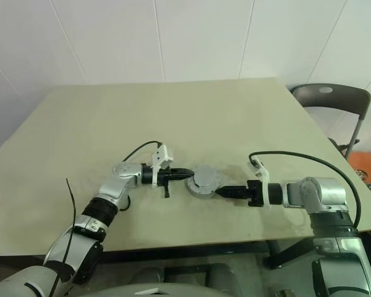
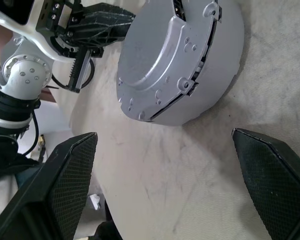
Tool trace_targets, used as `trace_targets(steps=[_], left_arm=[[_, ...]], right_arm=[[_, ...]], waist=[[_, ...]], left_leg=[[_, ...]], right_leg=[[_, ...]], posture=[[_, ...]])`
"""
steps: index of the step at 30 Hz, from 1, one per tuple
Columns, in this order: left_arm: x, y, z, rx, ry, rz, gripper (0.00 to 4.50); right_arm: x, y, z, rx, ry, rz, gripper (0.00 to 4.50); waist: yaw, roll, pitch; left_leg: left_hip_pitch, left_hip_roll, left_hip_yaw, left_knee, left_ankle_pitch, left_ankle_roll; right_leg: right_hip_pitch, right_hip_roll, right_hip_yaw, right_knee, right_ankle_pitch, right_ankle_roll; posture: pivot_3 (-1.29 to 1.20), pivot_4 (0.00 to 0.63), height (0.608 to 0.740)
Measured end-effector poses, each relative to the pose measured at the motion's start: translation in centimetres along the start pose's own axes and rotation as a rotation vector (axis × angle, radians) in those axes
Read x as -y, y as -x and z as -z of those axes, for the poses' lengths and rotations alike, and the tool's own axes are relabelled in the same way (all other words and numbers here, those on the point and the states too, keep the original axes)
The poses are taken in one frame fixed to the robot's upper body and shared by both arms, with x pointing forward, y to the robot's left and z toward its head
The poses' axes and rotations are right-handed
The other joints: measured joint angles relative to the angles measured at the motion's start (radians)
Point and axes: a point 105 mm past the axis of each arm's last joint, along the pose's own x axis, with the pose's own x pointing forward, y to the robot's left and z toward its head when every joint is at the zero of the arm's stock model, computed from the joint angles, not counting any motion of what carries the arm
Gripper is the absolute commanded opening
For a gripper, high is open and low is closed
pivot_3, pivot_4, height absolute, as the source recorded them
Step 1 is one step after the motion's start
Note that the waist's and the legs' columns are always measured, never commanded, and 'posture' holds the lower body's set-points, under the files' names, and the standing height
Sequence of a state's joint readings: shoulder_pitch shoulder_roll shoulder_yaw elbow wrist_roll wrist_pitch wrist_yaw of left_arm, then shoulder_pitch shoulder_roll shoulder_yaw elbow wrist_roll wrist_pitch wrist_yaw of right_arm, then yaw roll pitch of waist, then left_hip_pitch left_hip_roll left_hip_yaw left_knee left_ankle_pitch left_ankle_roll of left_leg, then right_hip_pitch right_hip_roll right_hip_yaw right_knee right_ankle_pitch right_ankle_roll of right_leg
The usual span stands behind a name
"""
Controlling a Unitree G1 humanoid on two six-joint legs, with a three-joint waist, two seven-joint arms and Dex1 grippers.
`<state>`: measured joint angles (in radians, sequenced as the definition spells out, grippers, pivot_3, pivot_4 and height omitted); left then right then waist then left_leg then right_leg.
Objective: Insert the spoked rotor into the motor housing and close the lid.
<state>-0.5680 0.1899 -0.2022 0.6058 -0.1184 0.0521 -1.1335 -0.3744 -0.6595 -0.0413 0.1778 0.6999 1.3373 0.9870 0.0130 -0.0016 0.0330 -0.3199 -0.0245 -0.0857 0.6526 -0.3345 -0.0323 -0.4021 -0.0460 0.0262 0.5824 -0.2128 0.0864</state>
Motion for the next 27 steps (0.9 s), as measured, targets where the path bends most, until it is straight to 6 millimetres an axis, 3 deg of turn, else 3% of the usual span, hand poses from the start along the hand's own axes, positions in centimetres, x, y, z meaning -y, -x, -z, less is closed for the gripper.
trace_targets(steps=[15,27], left_arm=[[0.1,0.0,0.1,0.0,0.003,-0.013,0.0],[-0.1,0.2,0.3,-0.004,0.01,-0.028,0.0]], right_arm=[[0.1,-0.8,-0.1,0.03,0.016,0.035,4.48],[-0.4,-3.0,-0.9,0.031,0.012,0.025,4.48]], waist=[[-0.003,0.0,0.0],[-0.007,0.0,0.0]], left_leg=[[0.001,0.0,0.0,0.009,0.0,0.0],[0.001,0.0,0.001,0.012,0.0,0.0]], right_leg=[[0.005,0.001,0.0,0.004,0.0,0.0],[0.006,0.001,0.001,0.011,-0.003,0.001]], posture=[[0.0,0.0,0.74],[0.0,0.0,0.74]])
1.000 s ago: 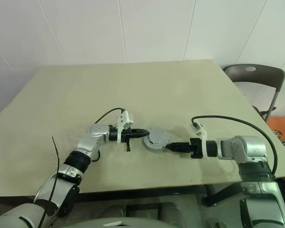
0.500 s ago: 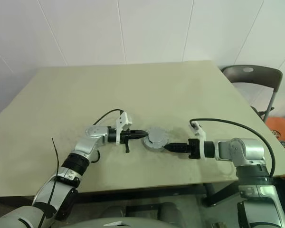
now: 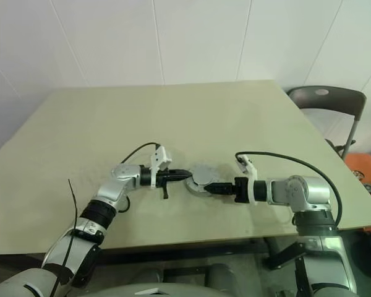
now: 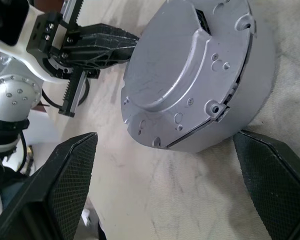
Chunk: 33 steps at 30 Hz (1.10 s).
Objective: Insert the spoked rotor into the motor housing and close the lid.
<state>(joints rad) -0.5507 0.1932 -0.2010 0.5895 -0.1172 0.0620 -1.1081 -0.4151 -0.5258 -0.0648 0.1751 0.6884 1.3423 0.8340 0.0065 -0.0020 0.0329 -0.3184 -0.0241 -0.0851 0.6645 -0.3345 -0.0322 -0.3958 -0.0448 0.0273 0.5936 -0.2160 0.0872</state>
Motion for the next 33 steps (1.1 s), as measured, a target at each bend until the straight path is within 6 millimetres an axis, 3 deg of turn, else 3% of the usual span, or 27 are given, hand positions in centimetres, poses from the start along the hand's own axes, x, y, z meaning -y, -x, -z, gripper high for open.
trace_targets(steps=[12,33], left_arm=[[-0.7,0.8,0.3,-0.004,0.012,-0.039,0.0],[-0.1,0.6,0.7,-0.017,0.012,0.009,0.0]], right_arm=[[0.5,-1.9,-0.9,0.032,-0.057,-0.024,4.48],[0.4,-2.6,-1.4,0.038,0.035,0.02,4.48]], waist=[[-0.028,-0.003,-0.001],[-0.027,-0.002,0.0]], left_leg=[[0.014,0.0,0.0,0.001,0.0,0.0],[0.014,0.0,0.0,0.001,0.0,0.0]], right_leg=[[0.01,0.001,0.001,0.002,-0.001,-0.001],[0.006,0.001,0.001,0.002,-0.001,-0.001]], posture=[[0.0,0.0,0.74],[0.0,0.0,0.74]])
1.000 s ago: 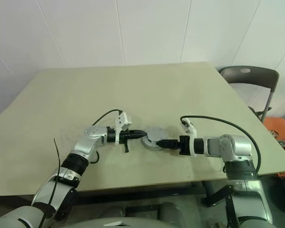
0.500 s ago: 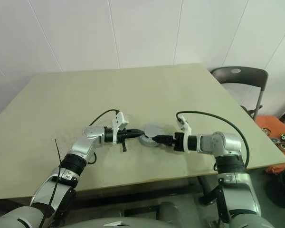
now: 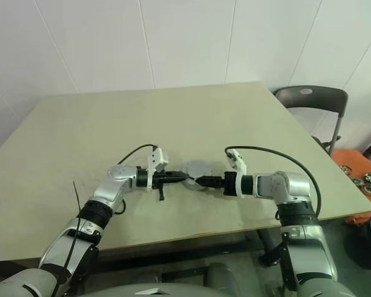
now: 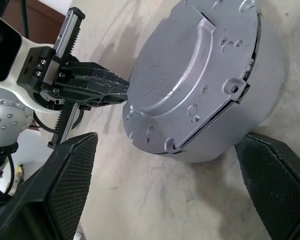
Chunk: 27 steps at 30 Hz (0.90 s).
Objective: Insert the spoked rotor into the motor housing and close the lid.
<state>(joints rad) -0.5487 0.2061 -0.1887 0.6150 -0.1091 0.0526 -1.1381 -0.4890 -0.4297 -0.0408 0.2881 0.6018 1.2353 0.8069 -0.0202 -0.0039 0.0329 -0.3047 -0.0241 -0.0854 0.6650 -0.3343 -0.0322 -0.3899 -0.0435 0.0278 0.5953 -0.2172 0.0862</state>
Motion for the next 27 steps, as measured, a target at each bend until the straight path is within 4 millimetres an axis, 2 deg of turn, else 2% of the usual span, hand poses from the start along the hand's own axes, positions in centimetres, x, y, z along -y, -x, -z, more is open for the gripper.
trace_targets(steps=[12,27], left_arm=[[0.06,-0.3,-0.08,0.008,0.002,-0.001,0.0],[0.13,-0.54,-0.22,0.017,-0.007,0.002,0.0]], right_arm=[[0.14,-0.19,-0.26,0.014,0.044,0.023,4.48],[0.62,-0.9,-0.98,0.145,-0.08,0.006,4.48]], waist=[[0.001,0.0,0.0],[-0.002,0.0,0.002]], left_leg=[[-0.001,0.0,0.0,0.0,0.0,0.0],[-0.001,0.0,0.0,-0.002,0.0,0.0]], right_leg=[[0.0,-0.001,0.0,-0.001,0.0,0.0],[-0.002,-0.001,0.0,-0.001,0.0,0.0]], posture=[[0.0,0.0,0.74],[0.0,0.0,0.74]])
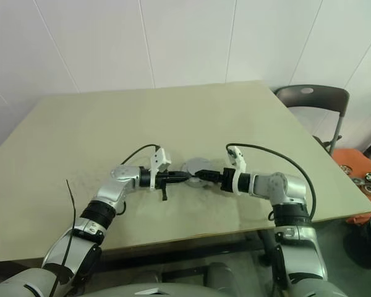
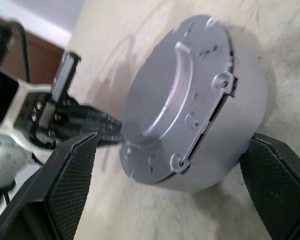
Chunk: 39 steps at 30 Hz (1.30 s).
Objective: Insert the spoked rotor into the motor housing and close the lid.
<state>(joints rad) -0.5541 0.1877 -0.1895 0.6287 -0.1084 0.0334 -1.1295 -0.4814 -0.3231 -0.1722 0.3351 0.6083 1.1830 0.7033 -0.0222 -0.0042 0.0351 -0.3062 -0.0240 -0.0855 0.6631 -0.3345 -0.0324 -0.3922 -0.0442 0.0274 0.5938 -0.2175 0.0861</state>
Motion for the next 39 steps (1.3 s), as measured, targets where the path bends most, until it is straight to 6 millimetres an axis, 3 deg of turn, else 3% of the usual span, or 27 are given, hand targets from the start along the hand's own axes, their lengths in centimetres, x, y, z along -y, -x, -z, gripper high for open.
trace_targets(steps=[4,6,10,11,24,29,31,36,39], left_arm=[[0.0,0.0,0.1,-0.004,0.004,-0.001,0.0],[-0.1,0.1,0.1,-0.005,0.003,-0.002,0.0],[0.0,0.1,0.1,-0.007,0.001,0.009,0.0],[0.1,0.0,0.1,-0.008,0.001,0.016,0.0],[0.3,-0.2,-0.1,0.002,-0.008,0.029,0.0],[0.1,0.3,-0.6,0.031,0.07,0.041,0.0],[-0.4,0.8,-2.5,0.102,0.098,0.041,0.0],[-2.2,3.7,-12.3,0.338,-0.008,0.033,0.0],[-2.4,5.1,-14.9,0.409,-0.017,0.019,0.0]], right_arm=[[0.2,-0.4,-0.1,0.037,-0.035,-0.007,4.31],[0.4,-0.5,-0.1,0.051,-0.046,0.004,3.86],[0.8,-0.6,-0.3,0.084,-0.066,0.019,2.5],[0.8,-0.6,-0.5,0.096,-0.063,0.014,2.38],[0.5,-0.7,-1.1,0.11,-0.041,0.008,2.33],[0.4,-0.9,-1.1,0.105,-0.07,-0.009,2.33],[0.3,-0.8,-1.2,0.108,-0.088,-0.022,2.33],[0.5,-1.0,-1.1,0.129,-0.146,-0.051,2.28],[0.6,-1.2,-0.8,0.148,-0.172,-0.063,2.28]], waist=[[-0.003,0.0,0.0],[-0.007,0.0,0.001],[-0.017,0.003,0.002],[-0.017,0.005,0.002],[-0.013,0.006,0.002],[-0.019,0.006,0.003],[-0.019,0.004,0.004],[-0.02,0.002,0.005],[-0.021,0.003,0.004]], left_leg=[[0.0,0.001,0.0,0.0,0.0,0.0],[0.0,0.001,0.0,0.0,0.0,0.0],[-0.001,0.002,0.0,0.0,0.0,0.0],[-0.001,0.001,-0.001,0.0,0.0,0.0],[-0.001,-0.002,-0.003,-0.003,0.0,0.001],[-0.003,-0.002,-0.003,-0.004,0.0,0.001],[-0.008,-0.002,-0.004,-0.004,0.0,0.001],[-0.013,-0.002,-0.003,-0.009,0.0,0.001],[-0.011,-0.002,-0.002,-0.014,0.0,0.001]], right_leg=[[0.0,0.0,-0.001,-0.001,0.0,0.0],[0.0,0.0,-0.001,-0.001,0.0,0.0],[0.0,0.0,-0.002,-0.002,0.0,0.0],[0.0,-0.001,-0.001,-0.002,0.0,0.0],[-0.002,-0.002,-0.001,-0.003,0.0,0.0],[-0.005,-0.002,-0.001,-0.003,0.0,0.001],[-0.011,-0.001,-0.001,-0.001,0.002,0.004],[-0.015,-0.001,0.0,-0.001,0.003,0.004],[-0.013,-0.001,0.001,-0.002,0.003,0.004]], posture=[[0.0,0.0,0.74],[0.0,0.0,0.74],[0.0,0.0,0.74],[0.0,0.0,0.74],[0.0,0.0,0.74],[0.0,0.0,0.74],[0.0,0.0,0.74],[0.0,0.0,0.74],[0.0,0.0,0.74]])
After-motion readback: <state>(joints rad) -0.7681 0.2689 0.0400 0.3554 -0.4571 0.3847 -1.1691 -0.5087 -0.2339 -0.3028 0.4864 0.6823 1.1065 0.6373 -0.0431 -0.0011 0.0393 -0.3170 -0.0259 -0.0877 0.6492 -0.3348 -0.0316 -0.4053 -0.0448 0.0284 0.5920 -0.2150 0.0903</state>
